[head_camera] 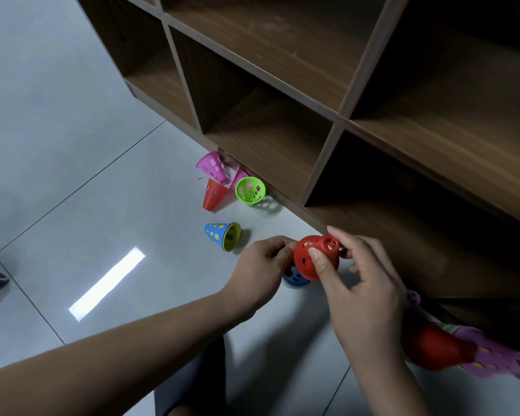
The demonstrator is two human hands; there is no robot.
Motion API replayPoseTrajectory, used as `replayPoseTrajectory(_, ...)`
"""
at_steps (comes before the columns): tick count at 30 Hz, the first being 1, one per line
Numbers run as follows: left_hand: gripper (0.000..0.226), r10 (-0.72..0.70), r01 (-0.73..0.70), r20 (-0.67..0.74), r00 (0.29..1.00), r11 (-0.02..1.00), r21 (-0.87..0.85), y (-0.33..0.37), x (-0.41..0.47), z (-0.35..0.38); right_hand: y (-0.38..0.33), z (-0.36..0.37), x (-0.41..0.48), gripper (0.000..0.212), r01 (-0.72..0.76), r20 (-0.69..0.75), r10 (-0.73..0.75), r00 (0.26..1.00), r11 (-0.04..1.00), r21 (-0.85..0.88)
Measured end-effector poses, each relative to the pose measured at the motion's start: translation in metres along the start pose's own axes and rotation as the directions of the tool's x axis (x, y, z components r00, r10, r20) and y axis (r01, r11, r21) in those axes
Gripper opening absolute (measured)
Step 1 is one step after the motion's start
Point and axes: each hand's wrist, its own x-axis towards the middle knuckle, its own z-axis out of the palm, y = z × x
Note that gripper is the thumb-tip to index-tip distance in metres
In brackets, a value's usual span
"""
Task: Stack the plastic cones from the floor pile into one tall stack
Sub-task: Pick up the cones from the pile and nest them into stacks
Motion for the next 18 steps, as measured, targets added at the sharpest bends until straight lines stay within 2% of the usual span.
replayPoseTrajectory(8, 0.019, -0.048, 0.052, -0.034, 0.998, 0.990, 0.128, -0.023, 0.007, -0.005, 0.030, 0.015, -0.005, 0.032, -0.088, 0.088, 0.091, 0.992, 0.995, -0.035)
replayPoseTrajectory(12, 0.021, -0.101, 0.108, -0.065, 0.993, 0.986, 0.124, -0.035, 0.012, -0.020, 0.029, 0.024, 0.007, 0.025, -0.091, 0.158, 0.095, 0.983, 0.995, -0.035)
replayPoseTrajectory(18, 0.015, -0.160, 0.184, -0.181, 0.970, 0.975, 0.122, -0.058, 0.019, -0.054, 0.016, 0.064, 0.048, 0.015, 0.061, 0.308, -0.024, 0.951, 0.992, -0.111)
